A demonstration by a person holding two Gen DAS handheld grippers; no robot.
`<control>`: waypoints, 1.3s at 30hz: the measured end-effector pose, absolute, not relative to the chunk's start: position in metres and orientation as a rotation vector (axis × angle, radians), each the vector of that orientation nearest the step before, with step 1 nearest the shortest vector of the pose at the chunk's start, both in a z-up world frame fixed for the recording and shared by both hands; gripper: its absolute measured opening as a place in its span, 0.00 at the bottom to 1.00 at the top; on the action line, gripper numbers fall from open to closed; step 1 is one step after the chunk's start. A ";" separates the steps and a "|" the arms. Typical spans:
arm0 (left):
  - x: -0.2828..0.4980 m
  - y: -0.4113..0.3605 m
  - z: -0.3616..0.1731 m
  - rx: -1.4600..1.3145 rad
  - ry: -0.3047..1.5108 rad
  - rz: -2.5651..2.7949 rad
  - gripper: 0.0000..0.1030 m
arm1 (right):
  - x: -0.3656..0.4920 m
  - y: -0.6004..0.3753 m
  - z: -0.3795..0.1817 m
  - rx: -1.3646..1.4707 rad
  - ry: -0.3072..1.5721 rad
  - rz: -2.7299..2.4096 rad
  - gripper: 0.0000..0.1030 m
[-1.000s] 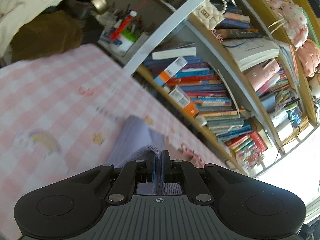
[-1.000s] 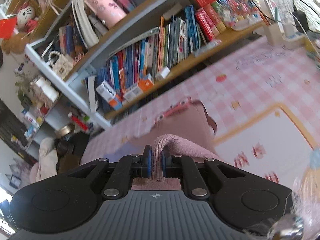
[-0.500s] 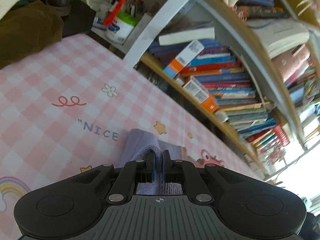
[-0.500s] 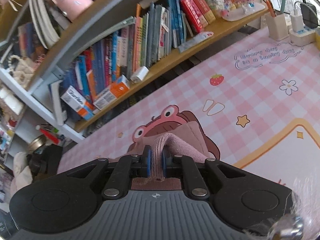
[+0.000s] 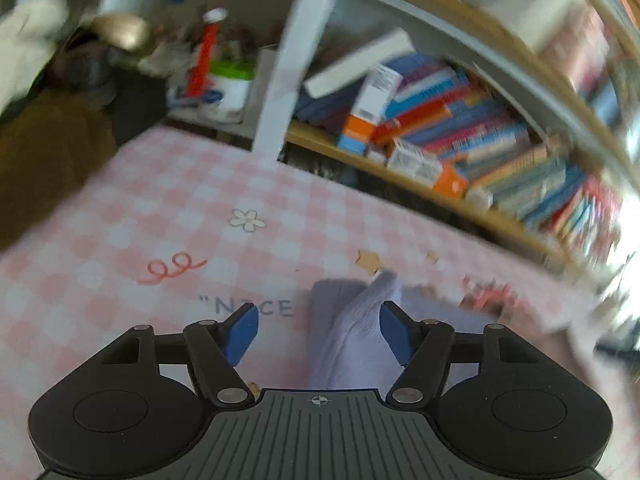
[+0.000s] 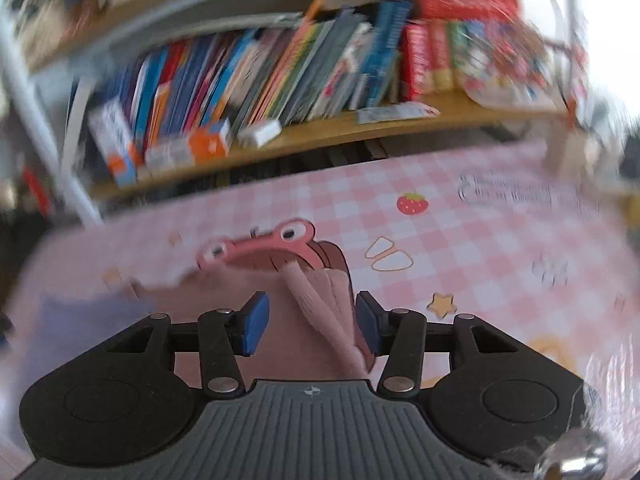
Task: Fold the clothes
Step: 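Lift the hem with both tools and fold it over onto the collar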
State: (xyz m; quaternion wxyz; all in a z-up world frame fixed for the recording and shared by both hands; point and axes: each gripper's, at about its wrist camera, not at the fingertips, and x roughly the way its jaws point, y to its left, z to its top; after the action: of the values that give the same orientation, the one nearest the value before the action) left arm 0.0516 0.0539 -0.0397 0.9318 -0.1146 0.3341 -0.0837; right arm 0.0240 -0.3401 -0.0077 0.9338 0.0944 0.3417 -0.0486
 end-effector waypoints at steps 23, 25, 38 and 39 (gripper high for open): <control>0.107 0.026 -0.075 -0.093 0.746 -0.175 0.13 | 0.074 -0.378 -0.060 0.366 0.822 -0.124 0.06; 0.108 0.027 -0.074 -0.103 0.755 -0.169 0.14 | 0.075 -0.375 -0.059 0.332 0.832 -0.125 0.08; 0.059 0.018 -0.031 -0.030 0.690 -0.102 0.69 | 0.031 -0.357 -0.034 0.178 0.752 -0.146 0.68; 0.052 0.016 -0.028 -0.030 0.688 -0.102 0.71 | 0.024 -0.355 -0.033 0.167 0.748 -0.149 0.69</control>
State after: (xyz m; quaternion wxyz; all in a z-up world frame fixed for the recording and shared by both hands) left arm 0.0522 0.0165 -0.0284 0.9401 -0.0145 0.3370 -0.0500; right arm 0.0244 -0.3554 -0.0334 0.9248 0.0814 0.3645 -0.0728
